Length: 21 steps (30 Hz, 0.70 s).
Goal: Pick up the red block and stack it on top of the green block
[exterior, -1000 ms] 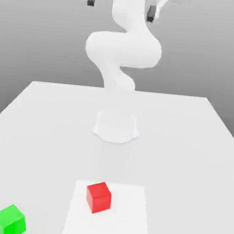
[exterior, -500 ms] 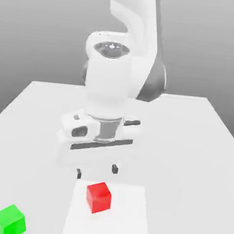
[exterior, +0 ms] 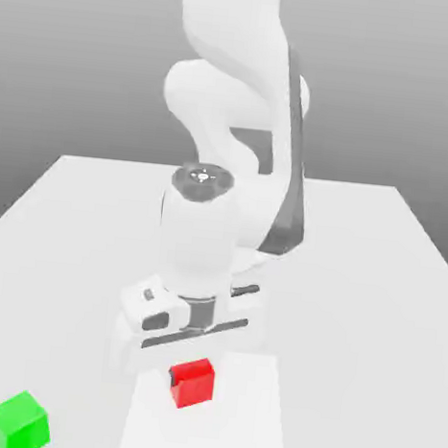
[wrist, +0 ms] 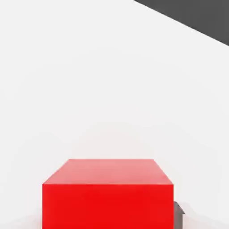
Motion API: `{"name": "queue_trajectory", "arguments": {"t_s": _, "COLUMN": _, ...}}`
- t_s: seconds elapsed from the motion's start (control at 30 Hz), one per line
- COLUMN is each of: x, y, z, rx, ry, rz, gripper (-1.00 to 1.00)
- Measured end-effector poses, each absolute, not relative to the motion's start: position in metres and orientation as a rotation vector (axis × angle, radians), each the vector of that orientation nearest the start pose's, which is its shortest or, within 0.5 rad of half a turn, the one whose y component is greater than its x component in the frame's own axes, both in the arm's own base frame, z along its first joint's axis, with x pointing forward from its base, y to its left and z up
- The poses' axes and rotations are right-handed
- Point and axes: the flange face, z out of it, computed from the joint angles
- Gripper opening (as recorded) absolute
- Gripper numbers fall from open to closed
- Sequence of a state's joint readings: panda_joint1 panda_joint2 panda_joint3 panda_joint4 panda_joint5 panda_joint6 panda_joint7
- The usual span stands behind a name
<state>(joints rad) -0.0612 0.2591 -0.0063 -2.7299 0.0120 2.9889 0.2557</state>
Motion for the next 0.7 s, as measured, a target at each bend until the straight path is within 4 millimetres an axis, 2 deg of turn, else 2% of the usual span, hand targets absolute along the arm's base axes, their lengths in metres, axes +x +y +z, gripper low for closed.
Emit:
{"name": "queue_trajectory", "arguments": {"t_s": 0.07, "x": 0.389, "y": -0.027, "z": 0.150, "rx": -3.096, "ry": 0.525, "rz": -0.004, "gripper": -1.00}}
{"name": "queue_trajectory", "arguments": {"t_s": 0.37, "x": 0.389, "y": -0.028, "z": 0.206, "rx": -3.096, "ry": 0.529, "rz": -0.001, "gripper": -1.00}}
{"name": "queue_trajectory", "arguments": {"t_s": 0.53, "x": 0.428, "y": -0.085, "z": 0.224, "rx": -2.992, "ry": 0.898, "rz": -0.004, "gripper": -1.00}}
{"name": "queue_trajectory", "arguments": {"t_s": 0.7, "x": 0.465, "y": -0.157, "z": 0.238, "rx": -2.843, "ry": 1.296, "rz": -0.003, "gripper": -1.00}}
